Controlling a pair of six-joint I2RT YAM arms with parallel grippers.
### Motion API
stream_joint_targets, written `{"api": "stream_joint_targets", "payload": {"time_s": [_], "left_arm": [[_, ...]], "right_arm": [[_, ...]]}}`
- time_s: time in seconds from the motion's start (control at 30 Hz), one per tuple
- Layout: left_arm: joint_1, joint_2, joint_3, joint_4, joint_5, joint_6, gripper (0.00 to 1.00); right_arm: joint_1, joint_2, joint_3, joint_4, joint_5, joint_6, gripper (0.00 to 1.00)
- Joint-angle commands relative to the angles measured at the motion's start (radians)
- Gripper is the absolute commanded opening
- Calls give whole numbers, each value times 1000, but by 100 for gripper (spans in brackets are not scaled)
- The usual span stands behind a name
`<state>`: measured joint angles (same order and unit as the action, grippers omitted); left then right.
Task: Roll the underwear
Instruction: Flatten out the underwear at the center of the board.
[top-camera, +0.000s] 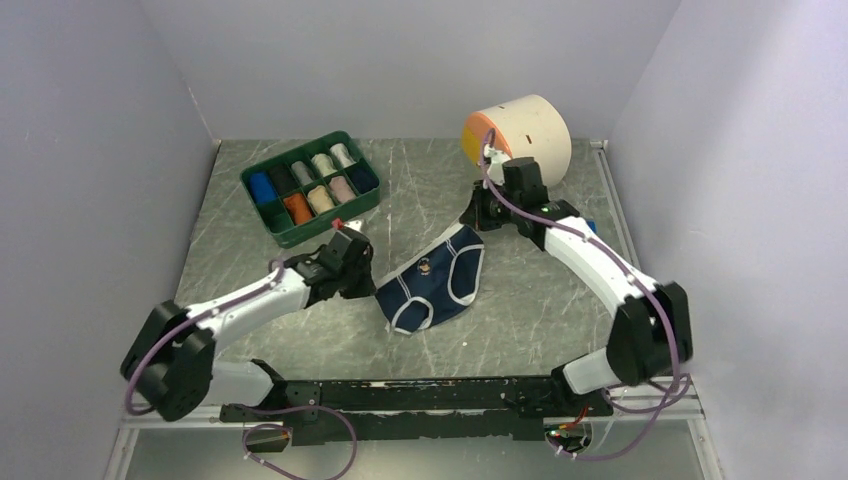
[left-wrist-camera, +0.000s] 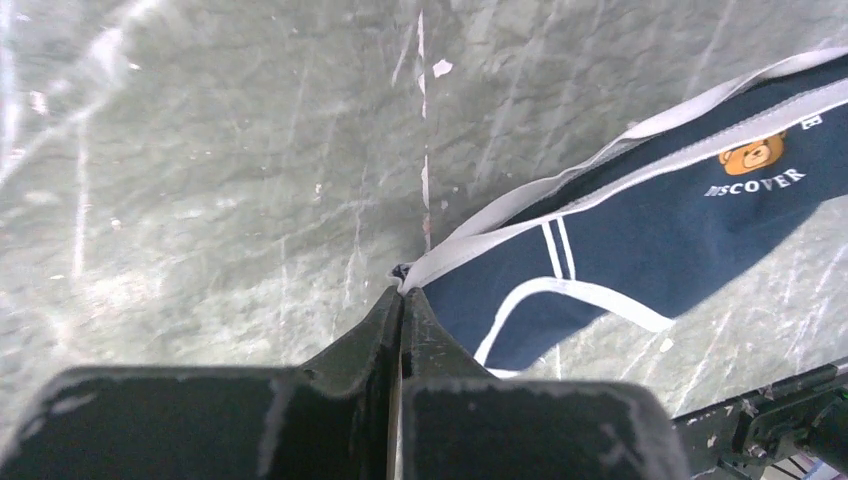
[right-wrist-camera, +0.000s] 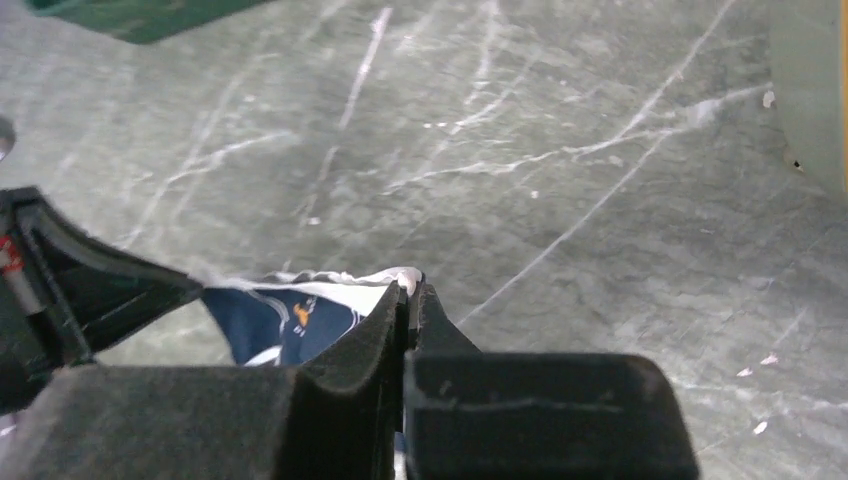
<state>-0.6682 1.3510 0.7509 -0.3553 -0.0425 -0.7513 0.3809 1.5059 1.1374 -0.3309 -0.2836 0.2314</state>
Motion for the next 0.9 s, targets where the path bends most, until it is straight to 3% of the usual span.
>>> {"api": "stream_joint_targets", "payload": {"time_s": [0.0,0.27,0.5,0.73,0.87], "left_arm": [[3,-135,14,-87,-83,54,5],[3,-444,122,-313,-128,119,5],[3,-585,358,-620,-38,166,5],[4,-564,696,-954,-5,208,5],[3,-457,746,-1037,9,217,5]], "right_arm": [[0,-148,-61,3,-119,60,0],[26,-395,-103,-99,-396,112,0],[77,-616,-117,-117,-579,293,0],[99,-686,-92,-125,-655,439,0],[99,-598,-97,-180,-554,432,0]]}}
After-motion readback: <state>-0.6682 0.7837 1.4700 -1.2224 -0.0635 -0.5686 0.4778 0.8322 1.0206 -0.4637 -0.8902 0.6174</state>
